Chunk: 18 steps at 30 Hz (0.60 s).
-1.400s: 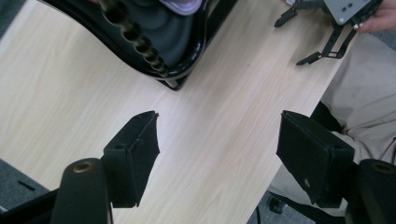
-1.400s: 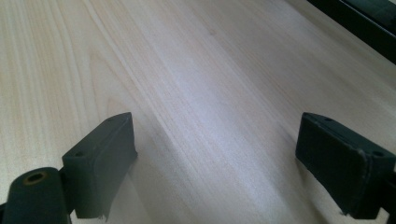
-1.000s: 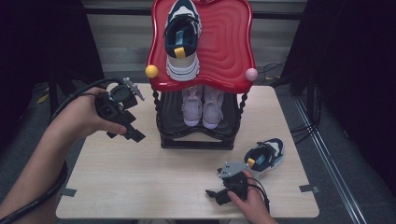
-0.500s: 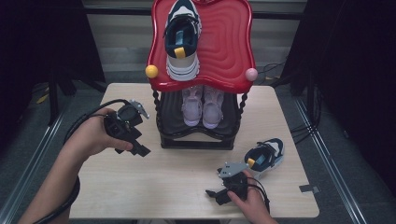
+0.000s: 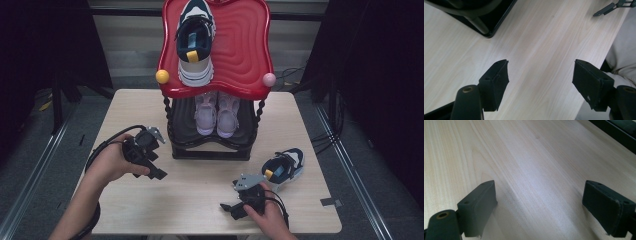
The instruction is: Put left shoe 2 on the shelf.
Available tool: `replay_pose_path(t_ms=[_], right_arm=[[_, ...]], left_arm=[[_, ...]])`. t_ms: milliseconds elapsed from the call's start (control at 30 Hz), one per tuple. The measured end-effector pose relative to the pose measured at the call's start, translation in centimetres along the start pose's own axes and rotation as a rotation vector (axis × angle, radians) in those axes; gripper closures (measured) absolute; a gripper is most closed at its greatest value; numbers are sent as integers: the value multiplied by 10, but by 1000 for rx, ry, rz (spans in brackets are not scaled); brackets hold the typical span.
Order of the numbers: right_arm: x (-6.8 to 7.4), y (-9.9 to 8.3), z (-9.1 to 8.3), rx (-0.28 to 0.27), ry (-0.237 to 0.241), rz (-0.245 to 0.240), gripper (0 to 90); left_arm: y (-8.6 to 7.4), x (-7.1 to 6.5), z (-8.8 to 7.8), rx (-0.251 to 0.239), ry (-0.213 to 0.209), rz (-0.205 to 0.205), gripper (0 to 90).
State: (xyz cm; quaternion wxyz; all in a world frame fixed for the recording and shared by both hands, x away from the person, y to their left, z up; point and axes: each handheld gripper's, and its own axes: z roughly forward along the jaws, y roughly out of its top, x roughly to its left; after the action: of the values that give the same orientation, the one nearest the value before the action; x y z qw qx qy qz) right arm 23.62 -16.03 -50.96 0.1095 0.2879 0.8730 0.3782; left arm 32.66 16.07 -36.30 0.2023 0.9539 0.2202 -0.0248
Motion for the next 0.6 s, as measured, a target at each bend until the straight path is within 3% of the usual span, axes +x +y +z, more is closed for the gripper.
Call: replay_pose_path(t_ms=[500,600], right_arm=[[0,0,0,1,0,2,113],[0,0,0,2,0,5,113]], left_arm=[[-24,-1,56,-44,-23,-6,280],[-28,-3,65,-68,12,2,280]])
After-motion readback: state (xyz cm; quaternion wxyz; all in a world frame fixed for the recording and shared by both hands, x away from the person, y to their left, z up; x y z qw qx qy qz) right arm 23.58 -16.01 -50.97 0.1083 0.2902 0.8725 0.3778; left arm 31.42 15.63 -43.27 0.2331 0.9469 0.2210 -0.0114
